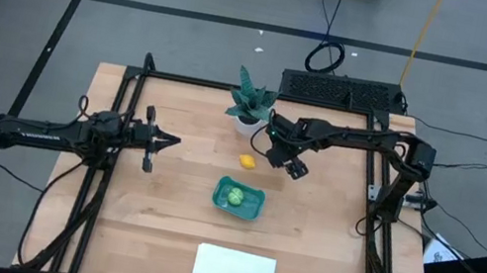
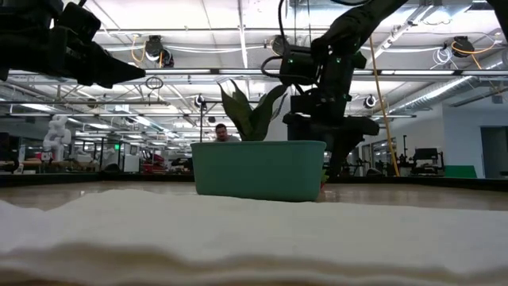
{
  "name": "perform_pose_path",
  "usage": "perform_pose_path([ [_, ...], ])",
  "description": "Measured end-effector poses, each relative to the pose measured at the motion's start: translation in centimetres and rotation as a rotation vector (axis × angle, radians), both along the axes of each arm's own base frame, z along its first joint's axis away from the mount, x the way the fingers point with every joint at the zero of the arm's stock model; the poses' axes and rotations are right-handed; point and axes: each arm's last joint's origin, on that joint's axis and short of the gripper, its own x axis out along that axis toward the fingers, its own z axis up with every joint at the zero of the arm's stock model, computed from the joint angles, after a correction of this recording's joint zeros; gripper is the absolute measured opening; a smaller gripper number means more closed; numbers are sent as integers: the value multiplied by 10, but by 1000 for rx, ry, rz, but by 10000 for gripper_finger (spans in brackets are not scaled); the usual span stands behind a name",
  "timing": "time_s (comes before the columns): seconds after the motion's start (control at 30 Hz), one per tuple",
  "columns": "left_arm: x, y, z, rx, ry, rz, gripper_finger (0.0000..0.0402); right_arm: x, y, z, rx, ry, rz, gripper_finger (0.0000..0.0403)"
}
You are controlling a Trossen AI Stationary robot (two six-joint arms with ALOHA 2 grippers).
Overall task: Pick and placing Produce into tupperware
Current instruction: Put the red strawberry into the green bin
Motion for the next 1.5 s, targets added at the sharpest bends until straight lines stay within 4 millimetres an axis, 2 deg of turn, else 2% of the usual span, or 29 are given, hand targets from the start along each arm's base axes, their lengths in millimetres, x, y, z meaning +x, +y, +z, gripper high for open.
perform_pose_path([
  [0.17,0,0,0,-4,-1,1,26,-6,2,-13,-14,14,54,327],
  [0.33,0,0,0,-5,-1,1,26,-10,1,-25,-134,21,148,327],
  [0.67,0,0,0,-4,-1,1,26,-8,-6,-27,-194,-33,193,319],
  [1.5,0,0,0,2,0,0,26,-8,-4,-27,-72,-70,148,206],
])
